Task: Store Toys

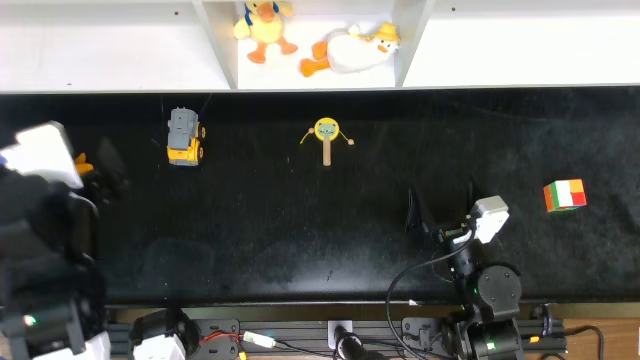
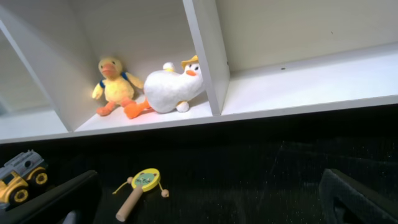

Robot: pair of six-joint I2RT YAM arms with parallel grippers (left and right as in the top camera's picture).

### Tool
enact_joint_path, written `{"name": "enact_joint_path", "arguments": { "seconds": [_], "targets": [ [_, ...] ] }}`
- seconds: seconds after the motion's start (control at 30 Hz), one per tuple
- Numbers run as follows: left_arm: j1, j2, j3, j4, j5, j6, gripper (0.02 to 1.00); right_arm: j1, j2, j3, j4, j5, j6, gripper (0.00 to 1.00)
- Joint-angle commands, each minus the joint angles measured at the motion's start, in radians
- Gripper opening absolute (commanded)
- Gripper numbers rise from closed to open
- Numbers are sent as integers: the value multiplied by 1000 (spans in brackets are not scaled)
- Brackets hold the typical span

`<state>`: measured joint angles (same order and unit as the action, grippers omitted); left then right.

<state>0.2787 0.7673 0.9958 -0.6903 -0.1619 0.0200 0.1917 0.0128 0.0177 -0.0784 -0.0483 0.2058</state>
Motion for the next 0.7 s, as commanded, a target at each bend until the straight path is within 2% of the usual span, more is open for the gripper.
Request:
{"name": "enact_joint_path", "arguments": {
  "seconds": [0.03, 0.3, 0.4, 0.53, 0.7],
  "targets": [
    [131, 34, 50, 11, -39, 76, 993, 6, -9, -13, 5, -3, 0, 996],
    [425, 174, 50, 0, 177, 133, 996, 6, -9, -13, 5, -3, 0, 996],
    [470, 230, 50, 21, 187, 139, 996, 6, -9, -13, 5, -3, 0, 993],
    [484, 307, 50, 26, 196, 221, 996, 6, -9, -13, 5, -3, 0, 996],
    [484, 418, 49, 19, 269, 335, 996, 6, -9, -13, 5, -3, 0, 993]
  ]
}}
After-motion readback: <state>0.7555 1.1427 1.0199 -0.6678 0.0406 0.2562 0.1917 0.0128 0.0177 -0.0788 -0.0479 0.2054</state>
